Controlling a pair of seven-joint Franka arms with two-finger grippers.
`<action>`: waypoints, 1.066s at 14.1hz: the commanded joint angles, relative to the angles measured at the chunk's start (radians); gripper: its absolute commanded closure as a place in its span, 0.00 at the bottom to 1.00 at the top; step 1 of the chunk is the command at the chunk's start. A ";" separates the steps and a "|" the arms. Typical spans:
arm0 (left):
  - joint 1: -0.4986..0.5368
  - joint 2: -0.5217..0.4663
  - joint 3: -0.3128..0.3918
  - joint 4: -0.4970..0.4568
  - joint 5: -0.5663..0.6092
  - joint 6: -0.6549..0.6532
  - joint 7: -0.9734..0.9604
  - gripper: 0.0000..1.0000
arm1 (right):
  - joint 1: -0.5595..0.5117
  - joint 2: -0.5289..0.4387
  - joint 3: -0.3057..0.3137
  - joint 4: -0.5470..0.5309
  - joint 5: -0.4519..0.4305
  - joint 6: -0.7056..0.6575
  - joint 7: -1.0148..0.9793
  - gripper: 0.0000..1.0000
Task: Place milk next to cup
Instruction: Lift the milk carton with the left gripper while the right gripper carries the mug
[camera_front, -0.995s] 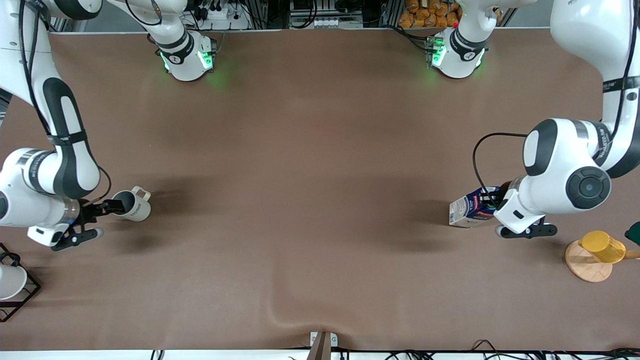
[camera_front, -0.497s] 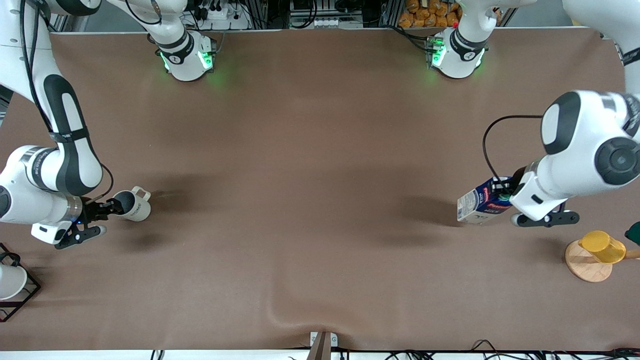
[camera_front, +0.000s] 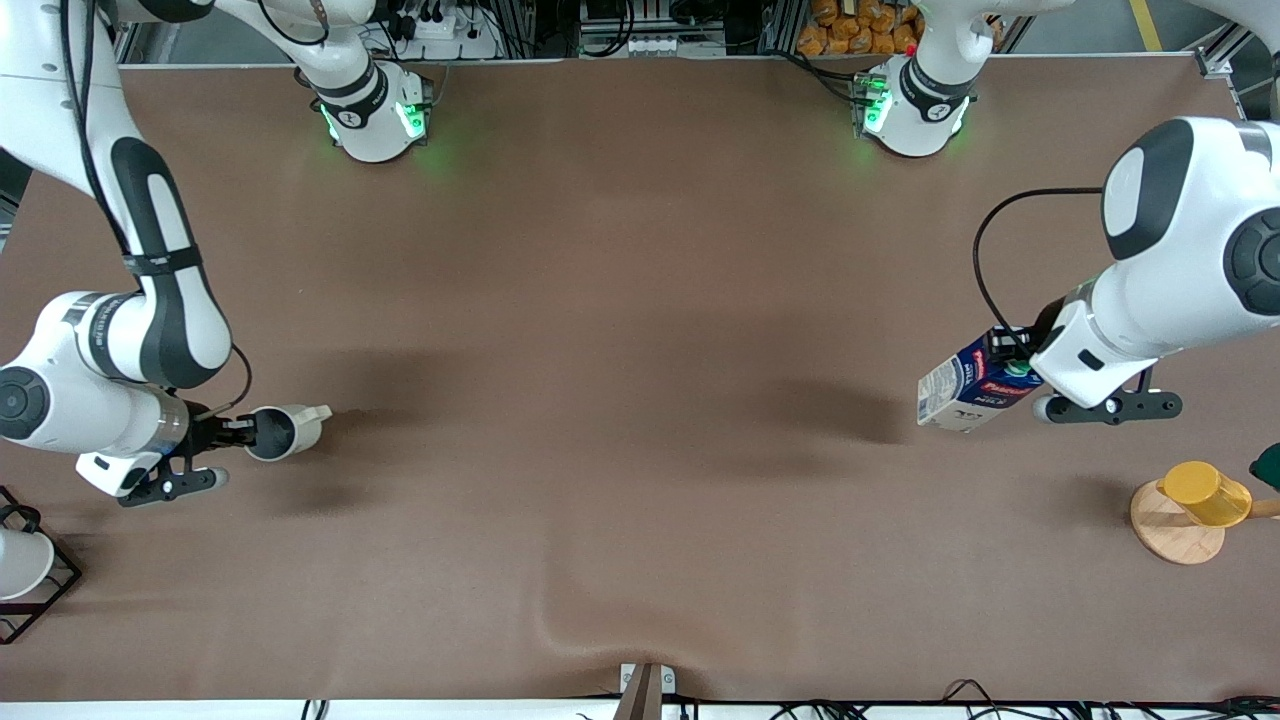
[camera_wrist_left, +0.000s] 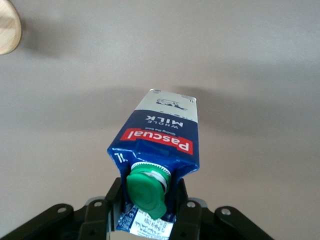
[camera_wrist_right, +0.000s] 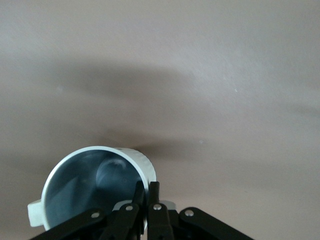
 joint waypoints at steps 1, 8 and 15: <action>0.000 -0.027 -0.017 0.011 -0.002 -0.035 -0.006 0.55 | 0.055 -0.018 0.003 0.062 0.049 -0.100 0.148 1.00; -0.011 -0.047 -0.028 0.019 -0.002 -0.062 -0.006 0.55 | 0.279 -0.016 0.003 0.117 0.201 -0.119 0.583 1.00; -0.014 -0.063 -0.043 0.019 -0.002 -0.100 -0.006 0.56 | 0.557 0.040 0.000 0.151 0.191 0.074 1.009 1.00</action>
